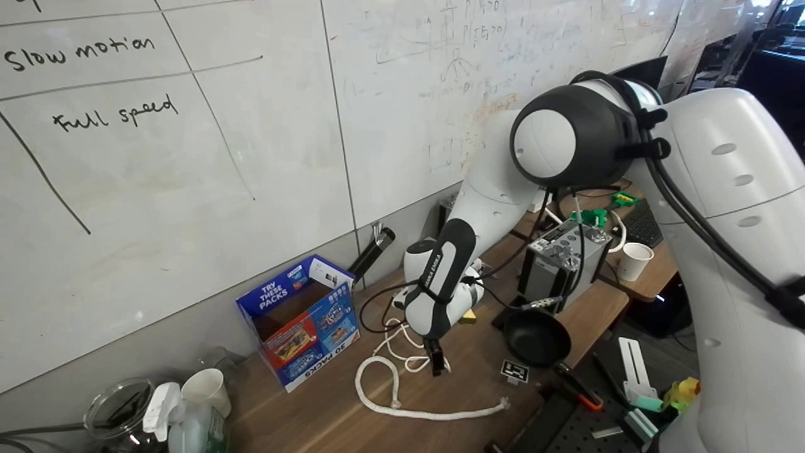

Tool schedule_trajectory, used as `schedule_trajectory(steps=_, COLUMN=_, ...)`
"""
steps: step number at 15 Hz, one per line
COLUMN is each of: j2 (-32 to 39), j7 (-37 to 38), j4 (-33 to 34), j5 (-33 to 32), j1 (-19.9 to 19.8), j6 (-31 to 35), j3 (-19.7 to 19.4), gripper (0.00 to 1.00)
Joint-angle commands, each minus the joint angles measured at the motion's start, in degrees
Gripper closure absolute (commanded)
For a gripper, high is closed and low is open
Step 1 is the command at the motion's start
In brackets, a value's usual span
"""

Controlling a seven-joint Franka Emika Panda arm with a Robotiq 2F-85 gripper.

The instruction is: Put the white ropes inside the blue box

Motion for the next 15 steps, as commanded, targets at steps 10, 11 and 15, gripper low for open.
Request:
schedule_trajectory(steps=10, j2=6.1, j7=0.75, j4=7.02, j5=-2.33, j1=0.09, j6=0.84, j3=0.0, gripper=0.0)
schedule_trajectory(steps=11, j2=6.25, j7=0.7, j4=7.15, j5=-2.43, j1=0.05, j6=0.91, j3=-0.02, gripper=0.0)
schedule_trajectory(steps=15, j2=6.38, j7=0.57, j4=7.19, j5=-2.58, j1=-0.31, j6=1.04, j3=-0.04, gripper=0.0)
